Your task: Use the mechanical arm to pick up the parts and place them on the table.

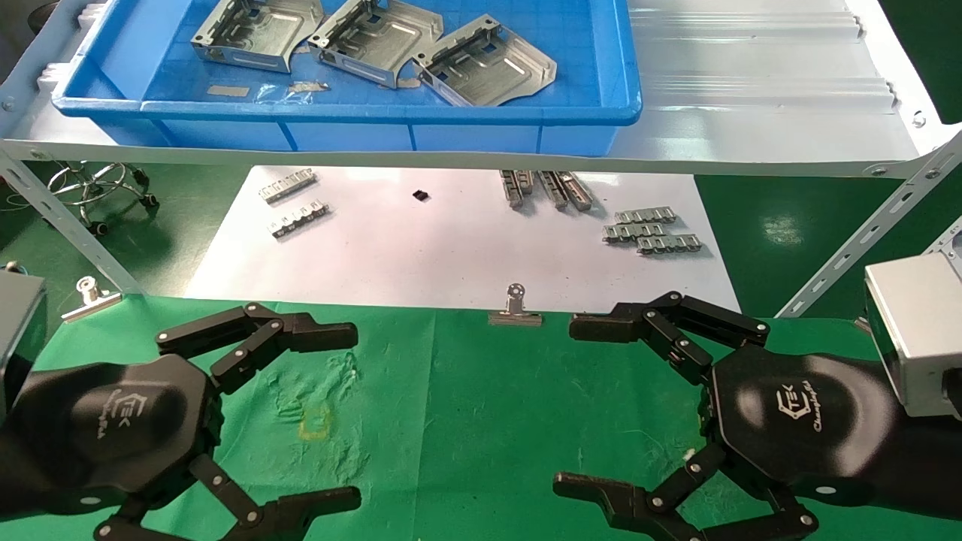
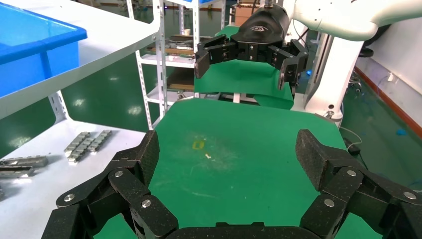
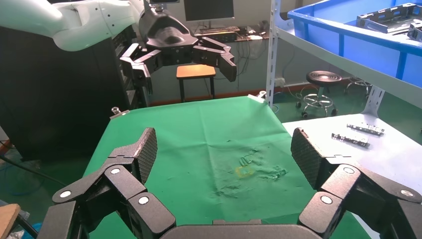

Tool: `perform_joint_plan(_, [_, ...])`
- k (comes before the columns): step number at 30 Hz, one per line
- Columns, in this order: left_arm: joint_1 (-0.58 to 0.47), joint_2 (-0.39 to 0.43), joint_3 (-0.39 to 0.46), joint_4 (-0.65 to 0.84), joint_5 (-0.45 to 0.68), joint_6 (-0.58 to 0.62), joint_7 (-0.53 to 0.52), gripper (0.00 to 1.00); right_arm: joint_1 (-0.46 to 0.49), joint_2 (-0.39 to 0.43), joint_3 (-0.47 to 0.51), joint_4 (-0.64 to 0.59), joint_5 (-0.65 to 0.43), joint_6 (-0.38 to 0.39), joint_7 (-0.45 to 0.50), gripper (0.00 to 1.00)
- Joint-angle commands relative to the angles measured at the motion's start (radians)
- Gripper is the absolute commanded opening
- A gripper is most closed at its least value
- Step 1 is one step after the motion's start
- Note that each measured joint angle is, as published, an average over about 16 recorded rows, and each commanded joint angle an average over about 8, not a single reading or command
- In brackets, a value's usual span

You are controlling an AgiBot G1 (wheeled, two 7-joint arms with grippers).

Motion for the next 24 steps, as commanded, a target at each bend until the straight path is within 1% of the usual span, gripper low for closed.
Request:
perform_joint_plan(1, [0.0, 0.0, 0.0, 0.0, 0.0, 0.0, 0.0, 1.0, 0.0, 0.0, 0.0, 0.0, 0.0, 0.0, 0.0, 1.0])
perform_joint_plan(13, [0.0, 0.0, 0.0, 0.0, 0.0, 0.0, 0.0, 1.0, 0.0, 0.0, 0.0, 0.0, 0.0, 0.0, 0.0, 1.0])
perform_joint_plan(14, [0.0, 0.0, 0.0, 0.0, 0.0, 0.0, 0.0, 1.0, 0.0, 0.0, 0.0, 0.0, 0.0, 0.0, 0.0, 0.93])
perform_joint_plan(21, [0.0, 0.0, 0.0, 0.0, 0.0, 0.0, 0.0, 1.0, 0.0, 0.0, 0.0, 0.0, 0.0, 0.0, 0.0, 0.06])
perform_joint_plan(22, [0.0, 0.0, 0.0, 0.0, 0.0, -0.001, 0.0, 1.0, 0.0, 0.0, 0.0, 0.0, 0.0, 0.0, 0.0, 0.0])
perform_joint_plan(24, [-0.001, 0.001, 0.0, 0.002, 0.0, -0.003, -0.002, 1.0, 0.0, 0.0, 0.0, 0.0, 0.0, 0.0, 0.0, 0.0])
